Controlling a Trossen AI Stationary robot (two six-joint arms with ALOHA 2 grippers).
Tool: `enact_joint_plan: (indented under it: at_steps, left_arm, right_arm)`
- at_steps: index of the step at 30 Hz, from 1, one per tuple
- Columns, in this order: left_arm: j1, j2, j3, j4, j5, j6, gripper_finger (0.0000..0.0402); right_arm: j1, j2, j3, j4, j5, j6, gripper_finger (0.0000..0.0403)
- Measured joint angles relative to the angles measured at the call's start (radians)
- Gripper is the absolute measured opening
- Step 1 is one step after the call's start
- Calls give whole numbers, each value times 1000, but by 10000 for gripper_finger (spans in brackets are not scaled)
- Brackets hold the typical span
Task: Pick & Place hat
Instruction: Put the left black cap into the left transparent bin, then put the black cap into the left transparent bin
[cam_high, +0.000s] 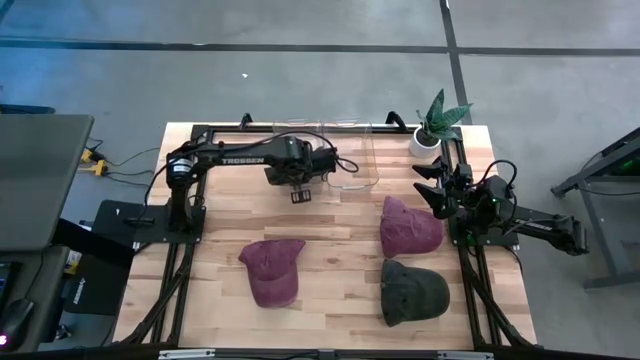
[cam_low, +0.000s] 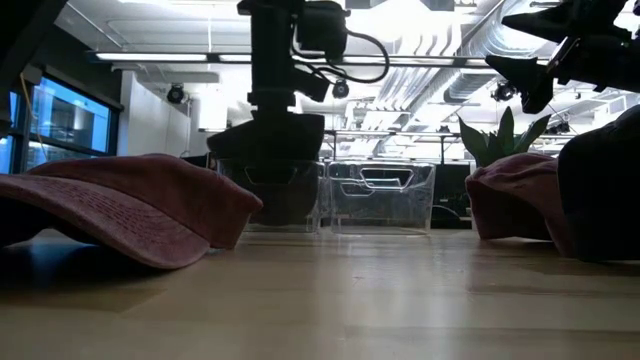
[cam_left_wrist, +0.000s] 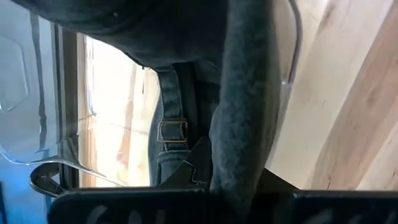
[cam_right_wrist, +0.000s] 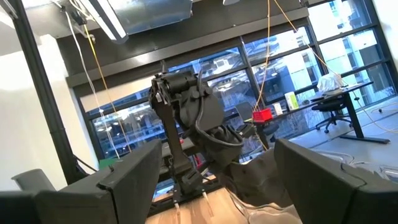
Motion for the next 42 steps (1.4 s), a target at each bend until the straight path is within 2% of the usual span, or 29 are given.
enact_joint_plan:
  at_steps: [6, 23, 32, 36, 42]
  left_arm:
    - [0, 0, 0, 1, -9, -1, 44]
    - [0, 0, 0, 42, 16, -23, 199]
    - [1, -9, 2, 37, -78, -23, 305]
    - [1, -19, 39, 32, -92, -25, 322]
    - [1, -17, 133, -54, -41, -73, 323]
  right_arm:
    - [0, 0, 0, 0, 0, 0, 307]
    - [0, 0, 0, 0, 0, 0, 307]
    - [0, 0, 0, 0, 0, 0, 307]
    - [0, 0, 0, 0, 0, 0, 307]
    - [0, 0, 0, 0, 0, 0, 307]
